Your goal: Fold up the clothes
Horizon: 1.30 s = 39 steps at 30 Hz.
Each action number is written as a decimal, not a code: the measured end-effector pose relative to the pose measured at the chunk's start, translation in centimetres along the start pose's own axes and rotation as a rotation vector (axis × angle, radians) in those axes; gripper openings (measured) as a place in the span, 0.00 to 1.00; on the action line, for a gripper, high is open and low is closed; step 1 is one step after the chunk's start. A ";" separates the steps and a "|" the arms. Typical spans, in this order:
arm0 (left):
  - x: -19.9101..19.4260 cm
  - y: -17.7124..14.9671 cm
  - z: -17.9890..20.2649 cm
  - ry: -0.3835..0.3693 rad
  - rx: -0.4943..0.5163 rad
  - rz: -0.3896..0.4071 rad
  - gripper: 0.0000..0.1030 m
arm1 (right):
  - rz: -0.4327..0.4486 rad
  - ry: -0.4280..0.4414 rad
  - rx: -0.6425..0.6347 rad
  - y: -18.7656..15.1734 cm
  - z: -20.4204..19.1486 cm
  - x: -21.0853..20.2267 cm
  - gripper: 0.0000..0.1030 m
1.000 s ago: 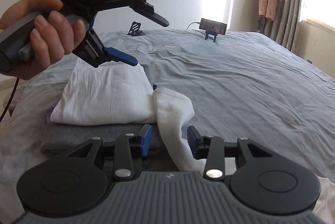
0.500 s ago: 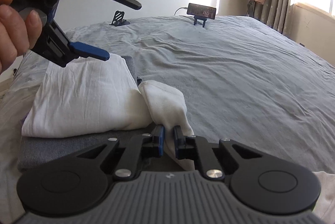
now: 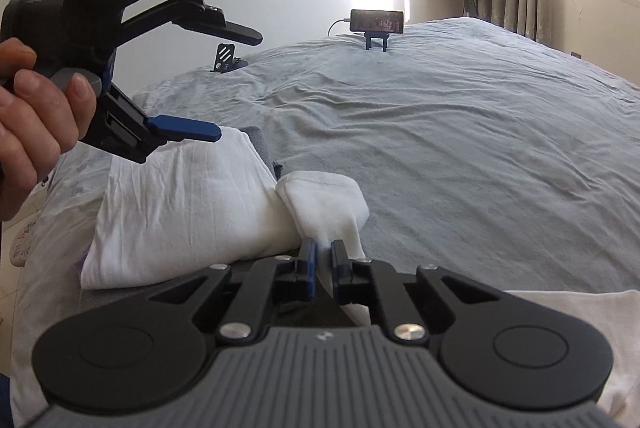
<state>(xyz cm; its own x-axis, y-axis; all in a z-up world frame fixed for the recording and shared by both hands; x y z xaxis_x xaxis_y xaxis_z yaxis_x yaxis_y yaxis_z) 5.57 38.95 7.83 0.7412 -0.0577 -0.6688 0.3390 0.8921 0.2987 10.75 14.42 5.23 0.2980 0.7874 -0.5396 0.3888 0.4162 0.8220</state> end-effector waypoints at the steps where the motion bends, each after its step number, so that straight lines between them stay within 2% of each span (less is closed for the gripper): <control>1: 0.0 0.0 0.0 0.000 -0.002 0.001 0.78 | -0.002 -0.005 -0.027 0.2 -0.3 0.3 0.16; 4: 0.0 0.0 0.0 0.000 -0.004 -0.002 0.78 | -0.017 -0.027 -0.106 1.1 -1.3 1.5 0.19; 6: 0.0 0.0 0.0 0.000 -0.006 -0.004 0.78 | -0.023 -0.046 -0.149 1.9 -1.7 2.5 0.26; 8: 0.0 0.1 -0.1 -0.002 -0.009 -0.005 0.78 | -0.042 -0.033 -0.177 2.4 -1.9 3.5 0.38; 10: 0.0 0.2 -0.2 -0.003 -0.016 -0.005 0.78 | -0.082 -0.022 -0.222 2.5 -2.2 4.6 0.39; 14: -0.1 0.3 -0.4 -0.008 -0.028 -0.005 0.78 | -0.185 -0.029 -0.232 2.2 -1.6 6.7 0.38; 15: -0.1 0.4 -0.4 -0.011 -0.030 -0.006 0.78 | -0.188 -0.031 -0.196 2.2 -1.0 6.9 0.34; 17: -0.1 0.4 -0.5 -0.014 -0.035 -0.009 0.78 | -0.165 -0.026 -0.092 2.5 0.2 6.7 0.07; 21: -0.1 0.5 -0.6 -0.018 -0.045 -0.010 0.78 | -0.037 0.009 0.043 3.1 1.2 4.6 0.06; 24: -0.1 0.5 -0.6 -0.024 -0.051 -0.013 0.78 | 0.083 0.070 0.075 3.7 -0.1 2.2 0.06; 26: -0.2 0.6 -0.7 -0.030 -0.056 -0.015 0.78 | 0.124 0.109 0.065 3.7 -1.1 1.2 0.06; 28: -0.4 0.7 -0.7 -0.035 -0.062 -0.013 0.78 | 0.107 0.135 0.026 3.0 -2.5 0.8 0.06; 33: -0.6 0.7 -0.7 -0.036 -0.070 -0.009 0.78 | -0.007 0.146 -0.054 0.2 -4.5 2.4 0.08; 35: -0.7 0.7 -0.7 -0.037 -0.069 -0.008 0.78 | -0.003 0.153 -0.065 -0.3 -5.0 2.4 0.17; 39: -0.6 0.8 -0.7 -0.034 -0.067 -0.010 0.78 | 0.014 0.162 -0.069 -0.8 -5.5 1.6 0.17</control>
<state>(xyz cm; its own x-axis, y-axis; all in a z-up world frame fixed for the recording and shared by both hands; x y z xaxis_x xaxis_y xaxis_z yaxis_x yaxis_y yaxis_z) 5.02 40.00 7.97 0.7575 -0.0812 -0.6477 0.3079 0.9194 0.2448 6.08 17.85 4.69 0.1567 0.8537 -0.4966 0.3235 0.4307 0.8425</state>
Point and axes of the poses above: each gripper's, at about its wrist camera, not at the fingertips, and x roughly the way its jaws point, z to its right, y to its top, the point moved 2 cm from there along x, roughly the way its jaws point, and after that the axes turned 14 degrees about y, right-handed, at the moved point
